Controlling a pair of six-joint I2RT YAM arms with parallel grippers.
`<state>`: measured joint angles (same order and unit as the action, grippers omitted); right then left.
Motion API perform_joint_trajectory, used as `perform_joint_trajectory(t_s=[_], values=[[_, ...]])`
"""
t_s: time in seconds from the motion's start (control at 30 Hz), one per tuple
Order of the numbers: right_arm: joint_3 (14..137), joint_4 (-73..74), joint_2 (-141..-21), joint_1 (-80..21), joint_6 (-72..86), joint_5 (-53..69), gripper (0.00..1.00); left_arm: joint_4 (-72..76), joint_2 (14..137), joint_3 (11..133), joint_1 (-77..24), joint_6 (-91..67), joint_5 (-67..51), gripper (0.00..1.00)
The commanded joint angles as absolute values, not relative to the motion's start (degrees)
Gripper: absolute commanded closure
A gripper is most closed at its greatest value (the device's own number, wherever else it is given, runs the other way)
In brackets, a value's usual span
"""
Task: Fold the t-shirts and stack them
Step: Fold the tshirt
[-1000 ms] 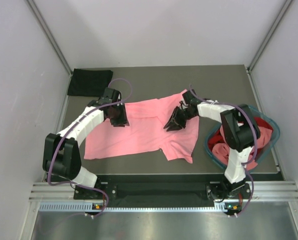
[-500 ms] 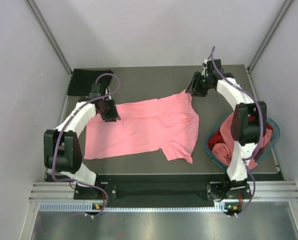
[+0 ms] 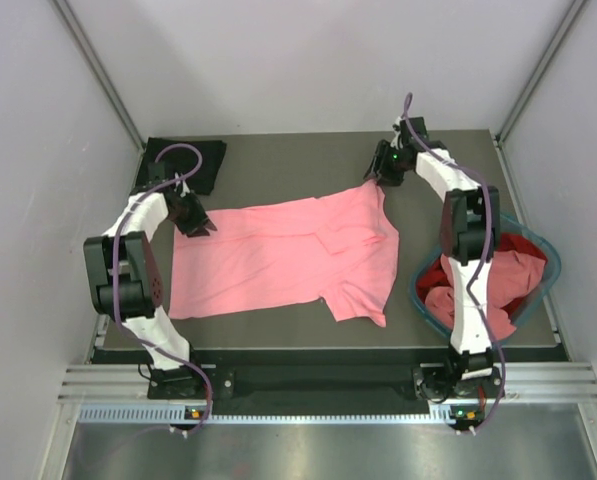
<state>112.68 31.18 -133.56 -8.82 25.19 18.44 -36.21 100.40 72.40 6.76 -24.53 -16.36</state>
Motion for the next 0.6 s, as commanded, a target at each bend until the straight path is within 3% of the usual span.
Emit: perform_joint_trajectory(t_s=[0.0,0.23,0.43,0.57], values=[[117.94,29.36,-135.69,-8.61,25.31,18.98,0.51,-33.84,101.69,75.06,7.82,-25.31,-18.81,0.68],[116.28,26.9,-137.46,-7.03,28.47,18.72,0.66,-33.84,102.13,75.32,9.4,-26.36,-16.62,0.67],[115.58,23.73,-137.99,-4.66,29.79,19.77,0.97,-33.22,104.94,77.78,10.02,-27.86,-16.7,0.67],[115.93,20.84,-138.34,-3.61,30.32,20.04,1.0,-33.13,107.04,79.71,10.2,-28.83,-16.35,0.67]])
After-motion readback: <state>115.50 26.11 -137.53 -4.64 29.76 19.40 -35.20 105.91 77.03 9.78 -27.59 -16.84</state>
